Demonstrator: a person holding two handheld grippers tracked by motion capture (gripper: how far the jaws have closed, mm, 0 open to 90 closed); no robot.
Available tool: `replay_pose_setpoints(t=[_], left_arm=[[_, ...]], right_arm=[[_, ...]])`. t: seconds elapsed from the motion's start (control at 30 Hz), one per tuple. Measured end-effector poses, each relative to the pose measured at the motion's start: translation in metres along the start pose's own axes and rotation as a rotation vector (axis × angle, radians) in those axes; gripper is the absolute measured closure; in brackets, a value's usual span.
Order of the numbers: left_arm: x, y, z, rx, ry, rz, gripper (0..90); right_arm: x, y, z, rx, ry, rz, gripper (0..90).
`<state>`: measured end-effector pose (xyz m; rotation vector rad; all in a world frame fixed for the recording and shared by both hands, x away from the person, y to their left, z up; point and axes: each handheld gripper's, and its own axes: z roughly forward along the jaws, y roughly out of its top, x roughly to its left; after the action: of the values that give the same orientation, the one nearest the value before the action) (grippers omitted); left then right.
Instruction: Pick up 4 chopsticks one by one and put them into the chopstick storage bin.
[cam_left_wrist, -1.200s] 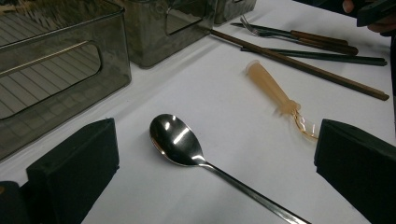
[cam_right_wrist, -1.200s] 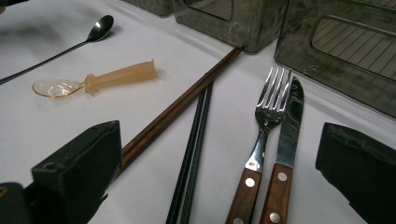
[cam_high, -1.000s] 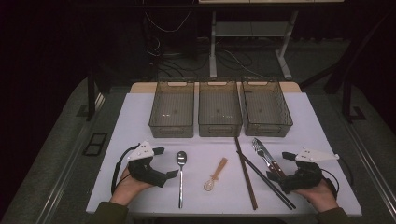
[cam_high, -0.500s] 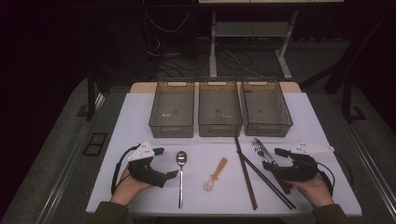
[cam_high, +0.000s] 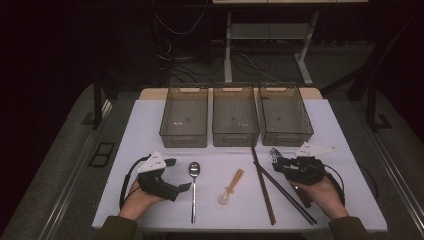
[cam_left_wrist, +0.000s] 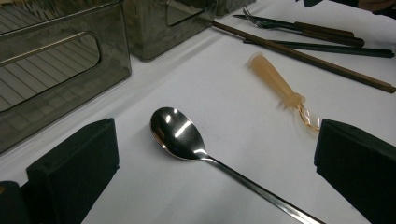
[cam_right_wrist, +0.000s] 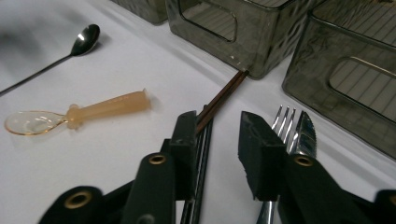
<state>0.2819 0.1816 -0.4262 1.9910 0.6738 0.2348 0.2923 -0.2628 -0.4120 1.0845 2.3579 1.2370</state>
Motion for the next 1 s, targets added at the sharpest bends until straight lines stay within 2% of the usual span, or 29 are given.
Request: replay_pose_setpoints(t=[0.1,0.13,0.3,0.6,0.77,1.0], left_arm=[[0.0,0.0,0.0,0.0,0.002,-0.002,0.0],[0.0,0.0,0.0,-0.001,0.002,-0.002,0.0],[-0.001,0.0,0.0,0.002,0.003,0.002,0.0],[-0.001,0.0,0.001,0.005,-0.001,0.008,0.0],[-0.001,0.0,0.001,0.01,-0.003,0.015,0.0],[-0.002,0.0,0.003,0.021,-0.002,0.019,0.0]], right_arm=[[-0.001,0.002,0.004,0.012,-0.002,-0.001,75.8],[-0.002,0.006,0.011,0.029,-0.006,0.0,80.2],[-0.005,0.012,0.028,0.064,-0.022,-0.001,89.7],[-0.012,0.02,0.054,0.1,-0.033,0.014,89.9],[-0.014,0.024,0.065,0.119,-0.059,0.035,90.0],[-0.014,0.027,0.08,0.153,-0.072,0.031,90.0]])
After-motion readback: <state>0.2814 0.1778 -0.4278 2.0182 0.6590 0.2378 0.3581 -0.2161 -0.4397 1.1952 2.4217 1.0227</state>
